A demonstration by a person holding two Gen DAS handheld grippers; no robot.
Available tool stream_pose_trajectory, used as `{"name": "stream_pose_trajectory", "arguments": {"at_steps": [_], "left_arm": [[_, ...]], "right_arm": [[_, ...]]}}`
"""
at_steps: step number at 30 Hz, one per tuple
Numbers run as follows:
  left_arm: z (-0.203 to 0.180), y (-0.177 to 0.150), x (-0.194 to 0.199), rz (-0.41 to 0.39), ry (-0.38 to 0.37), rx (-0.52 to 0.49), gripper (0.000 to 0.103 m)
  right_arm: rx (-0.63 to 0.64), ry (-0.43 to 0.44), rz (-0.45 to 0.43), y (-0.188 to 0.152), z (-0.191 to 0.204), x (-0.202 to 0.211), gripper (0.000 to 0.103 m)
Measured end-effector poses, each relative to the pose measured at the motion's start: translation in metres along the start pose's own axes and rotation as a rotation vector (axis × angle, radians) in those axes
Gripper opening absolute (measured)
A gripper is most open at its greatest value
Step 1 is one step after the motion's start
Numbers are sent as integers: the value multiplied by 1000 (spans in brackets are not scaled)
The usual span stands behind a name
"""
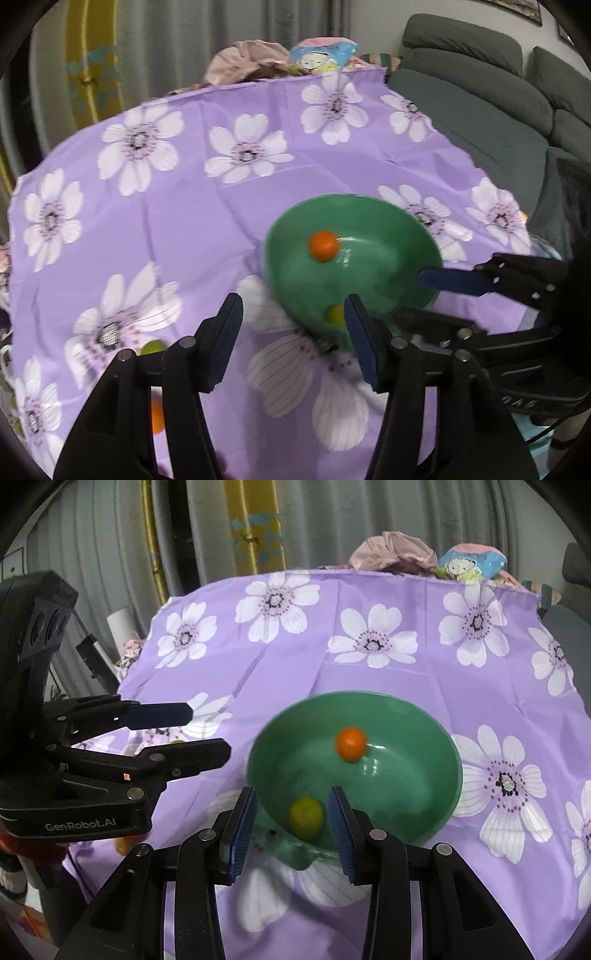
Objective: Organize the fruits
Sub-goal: 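Withdraw the left gripper from the bowl back toward the fruit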
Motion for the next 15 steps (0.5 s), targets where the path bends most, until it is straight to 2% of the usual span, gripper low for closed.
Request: {"name": "stream_pose_trajectory", "arguments": {"at_steps": [4, 15], "left_arm": [[14, -10, 12, 0, 68, 7, 57], [41, -33, 30, -7, 105, 66, 57]], "right_arm": [[8, 11, -11, 3, 11, 7, 40], [52, 50, -2, 8, 43, 7, 41]]}}
Point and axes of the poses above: each gripper's, at about its wrist camera, not at the fingertips, and x roughly against the way its jaws point, z to its left, y to its top, the point moved 7 cm from there along -x, roughly the way its jaws point
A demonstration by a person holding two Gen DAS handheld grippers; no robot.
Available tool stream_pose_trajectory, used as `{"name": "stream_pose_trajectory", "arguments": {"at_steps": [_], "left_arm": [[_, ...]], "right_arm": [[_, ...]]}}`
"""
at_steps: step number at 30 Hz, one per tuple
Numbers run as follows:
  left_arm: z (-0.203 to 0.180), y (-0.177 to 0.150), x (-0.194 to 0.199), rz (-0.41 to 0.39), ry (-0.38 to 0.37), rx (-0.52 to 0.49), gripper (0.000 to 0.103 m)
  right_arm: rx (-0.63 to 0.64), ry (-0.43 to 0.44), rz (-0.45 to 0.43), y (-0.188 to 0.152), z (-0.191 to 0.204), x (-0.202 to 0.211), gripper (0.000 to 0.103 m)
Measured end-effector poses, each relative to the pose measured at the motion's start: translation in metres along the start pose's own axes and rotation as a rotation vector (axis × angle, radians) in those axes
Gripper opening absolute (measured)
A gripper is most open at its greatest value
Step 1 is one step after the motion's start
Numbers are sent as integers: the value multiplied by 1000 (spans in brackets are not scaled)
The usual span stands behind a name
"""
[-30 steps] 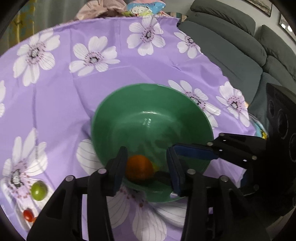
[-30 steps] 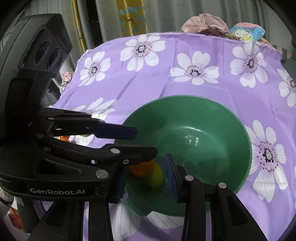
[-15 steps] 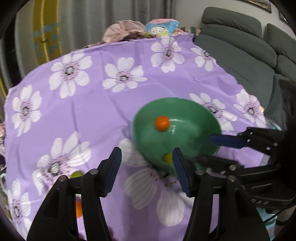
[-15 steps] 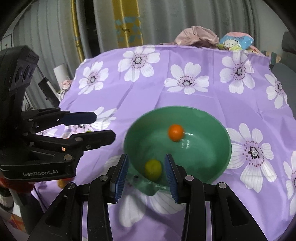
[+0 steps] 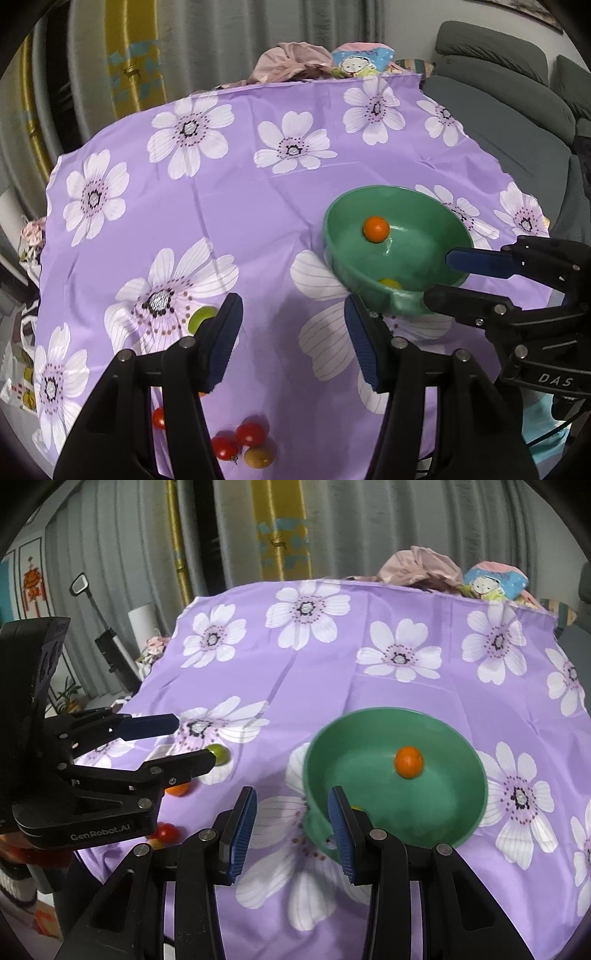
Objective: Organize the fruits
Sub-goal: 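Withdraw the left gripper from the bowl back toward the fruit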
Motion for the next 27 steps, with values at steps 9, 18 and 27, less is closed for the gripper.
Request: {"name": "stream_pose_trajectory", "arguments": {"at_steps": [9, 18, 27], "left_arm": [[45, -46, -8, 65, 24, 133, 57], [115, -109, -11, 143, 57, 348, 57], [128, -119, -19, 158, -60, 490, 57]], "right_arm": [[35, 40, 82, -13, 27, -25, 42], [66, 79, 155, -23, 51, -53, 42], [81, 156, 238, -37, 81, -88, 42]]}}
Point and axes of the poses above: each gripper's, at about its wrist camera, not at the fingertips, and x roughly against the way its jaws point, z to its left, y to its top, the point moved 7 cm from there along -x, roughly the way its jaws point
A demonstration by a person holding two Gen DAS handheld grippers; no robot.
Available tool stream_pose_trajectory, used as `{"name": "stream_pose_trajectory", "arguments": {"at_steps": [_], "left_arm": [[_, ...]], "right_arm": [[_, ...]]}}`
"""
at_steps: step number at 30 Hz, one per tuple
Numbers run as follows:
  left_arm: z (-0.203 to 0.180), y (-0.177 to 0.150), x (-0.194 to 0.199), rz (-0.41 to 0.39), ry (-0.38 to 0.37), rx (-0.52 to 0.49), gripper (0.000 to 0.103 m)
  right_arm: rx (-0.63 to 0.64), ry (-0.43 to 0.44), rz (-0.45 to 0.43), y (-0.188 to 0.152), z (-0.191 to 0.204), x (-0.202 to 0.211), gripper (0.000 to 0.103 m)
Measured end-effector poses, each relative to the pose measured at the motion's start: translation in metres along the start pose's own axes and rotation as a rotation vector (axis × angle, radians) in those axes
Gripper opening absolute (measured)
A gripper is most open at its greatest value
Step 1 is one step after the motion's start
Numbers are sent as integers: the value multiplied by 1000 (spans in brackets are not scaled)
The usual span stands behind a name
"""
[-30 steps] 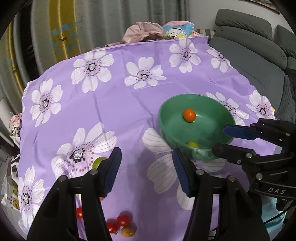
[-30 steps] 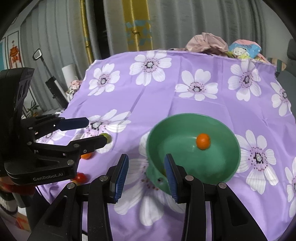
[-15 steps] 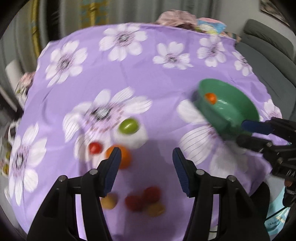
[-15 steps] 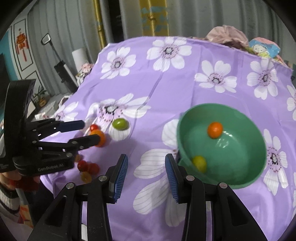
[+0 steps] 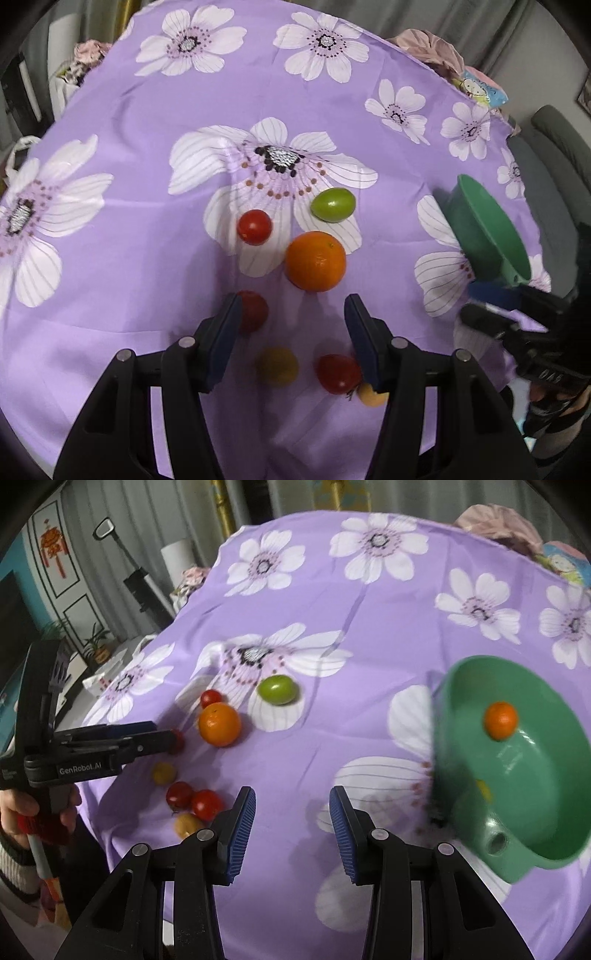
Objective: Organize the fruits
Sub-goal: 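Withdraw the left gripper from the bowl back toward the fruit, then close the left gripper on the second tangerine and lift it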
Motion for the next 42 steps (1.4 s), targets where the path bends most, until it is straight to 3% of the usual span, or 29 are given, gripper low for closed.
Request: {"name": "stream_pose_trajectory", "arguments": {"at_steps": [15, 17, 19, 33, 42], "left_arm": [[0, 19, -17, 45, -95, -23, 57], [-1, 21, -20, 58, -114, -25, 57], [-1, 24, -22, 59, -106, -46, 57], [1, 31, -42, 121, -134, -53, 57], [-1, 31, -44, 115, -148, -63, 48]], "right_arm": [[171, 74, 70, 22, 46, -56, 42], [197, 70, 73, 25, 49, -61, 51], [216, 73, 79, 29, 51, -66, 53], [259, 128, 139, 39, 58, -97, 53], [261, 156, 138, 43, 64, -101, 49]]}}
Point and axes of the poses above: each gripper's, at about its wrist camera, not at the fingertips, and x roughly against the way its jaws point, z to its left, y to its top, the point moved 7 cm from there along -x, roughly the way its jaws point
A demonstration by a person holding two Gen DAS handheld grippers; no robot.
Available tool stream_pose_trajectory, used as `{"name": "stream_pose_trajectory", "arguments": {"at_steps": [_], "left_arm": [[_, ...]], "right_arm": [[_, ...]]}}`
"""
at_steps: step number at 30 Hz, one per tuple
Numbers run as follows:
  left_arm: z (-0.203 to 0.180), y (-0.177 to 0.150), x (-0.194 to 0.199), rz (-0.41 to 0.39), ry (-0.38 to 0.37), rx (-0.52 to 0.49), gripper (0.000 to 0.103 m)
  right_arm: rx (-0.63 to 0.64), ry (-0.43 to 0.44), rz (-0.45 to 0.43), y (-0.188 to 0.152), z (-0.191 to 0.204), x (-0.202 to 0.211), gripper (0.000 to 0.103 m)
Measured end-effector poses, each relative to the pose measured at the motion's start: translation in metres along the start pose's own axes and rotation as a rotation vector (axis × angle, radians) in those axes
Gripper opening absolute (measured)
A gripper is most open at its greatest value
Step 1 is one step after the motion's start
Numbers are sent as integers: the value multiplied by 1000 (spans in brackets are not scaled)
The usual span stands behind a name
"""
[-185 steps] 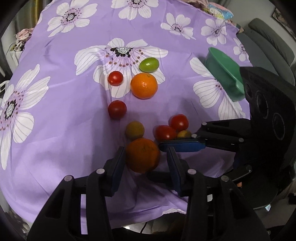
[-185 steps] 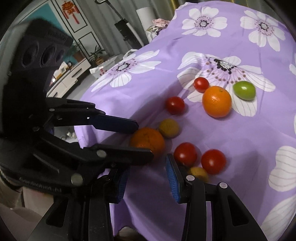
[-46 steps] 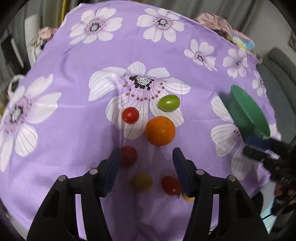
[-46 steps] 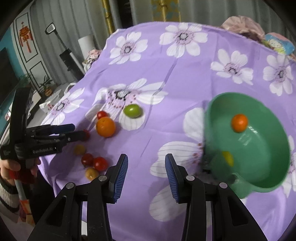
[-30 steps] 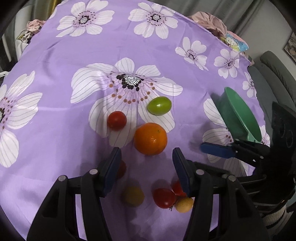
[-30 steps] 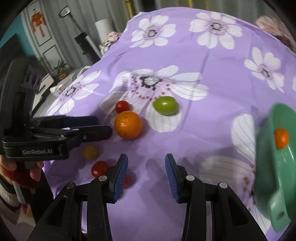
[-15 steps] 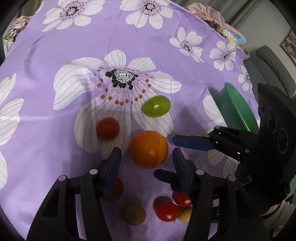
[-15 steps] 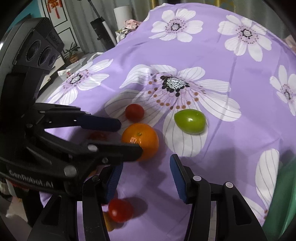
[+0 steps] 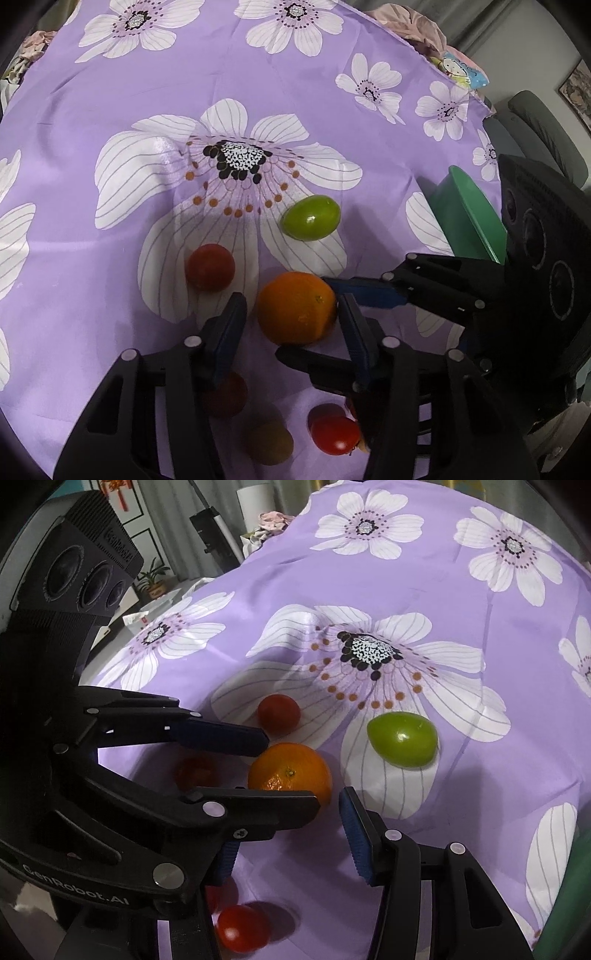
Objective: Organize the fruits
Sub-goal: 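Close the left gripper on the second tangerine and lift it, then carry the second tangerine into the green bowl and open the left gripper while the right gripper holds the bowl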
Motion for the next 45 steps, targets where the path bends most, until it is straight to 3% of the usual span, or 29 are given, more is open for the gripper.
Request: {"name": "stream_pose_trajectory", "arguments": {"at_steps": [10, 27, 45], "left_arm": [[-5, 0, 4, -23, -11, -4, 46], [-49, -18, 30, -68, -18, -84, 46], [-130, -7, 33, -105, -41, -284, 45]], "right_arm": [[-2, -22, -13, 1, 4, 3, 46], [-59, -55, -96, -21, 17, 50, 46], [-147, -164, -245, -48, -11, 121, 46]]}}
Point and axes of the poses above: each gripper's, at about its wrist camera, not at the fingertips, and x roughly against the way its jaws point, z to its left, y to its top, the point moved 7 cm from there along -x, roughly the way its jaws point
